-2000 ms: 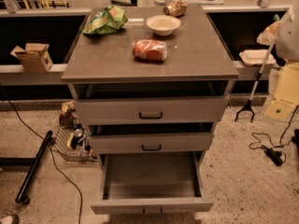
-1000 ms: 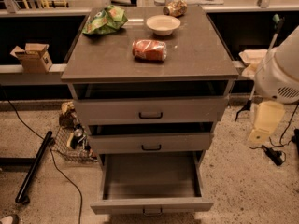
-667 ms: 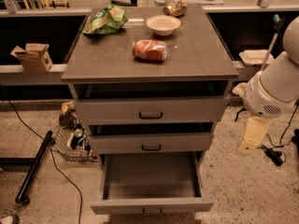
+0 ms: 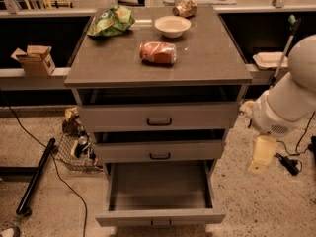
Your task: Close bottom drawer
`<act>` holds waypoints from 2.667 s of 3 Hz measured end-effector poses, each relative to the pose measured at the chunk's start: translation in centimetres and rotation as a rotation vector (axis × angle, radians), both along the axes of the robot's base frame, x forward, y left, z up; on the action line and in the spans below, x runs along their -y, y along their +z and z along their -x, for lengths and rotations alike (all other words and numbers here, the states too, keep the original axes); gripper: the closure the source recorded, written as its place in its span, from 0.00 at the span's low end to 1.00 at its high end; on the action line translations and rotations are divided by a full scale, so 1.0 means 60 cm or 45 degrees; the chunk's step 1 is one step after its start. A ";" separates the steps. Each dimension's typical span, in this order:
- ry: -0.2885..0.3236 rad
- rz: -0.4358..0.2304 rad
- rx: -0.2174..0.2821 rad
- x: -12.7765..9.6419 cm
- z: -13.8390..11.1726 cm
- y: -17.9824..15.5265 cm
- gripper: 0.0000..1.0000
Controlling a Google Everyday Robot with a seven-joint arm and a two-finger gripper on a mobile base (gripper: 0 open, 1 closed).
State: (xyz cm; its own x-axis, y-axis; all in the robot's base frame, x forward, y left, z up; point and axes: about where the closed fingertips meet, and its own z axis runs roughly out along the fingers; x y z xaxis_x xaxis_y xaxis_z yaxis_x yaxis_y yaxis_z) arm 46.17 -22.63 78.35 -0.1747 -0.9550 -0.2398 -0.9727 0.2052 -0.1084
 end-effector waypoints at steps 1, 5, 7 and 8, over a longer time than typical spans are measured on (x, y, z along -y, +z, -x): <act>0.101 -0.034 -0.067 -0.011 0.013 -0.107 0.00; 0.254 -0.212 -0.140 -0.052 0.016 -0.310 0.00; 0.241 -0.263 -0.192 -0.026 0.039 -0.433 0.00; 0.277 -0.328 -0.200 -0.022 0.050 -0.530 0.00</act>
Offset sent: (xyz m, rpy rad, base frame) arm -0.0196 0.0202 -0.1782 0.1041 0.1129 0.2520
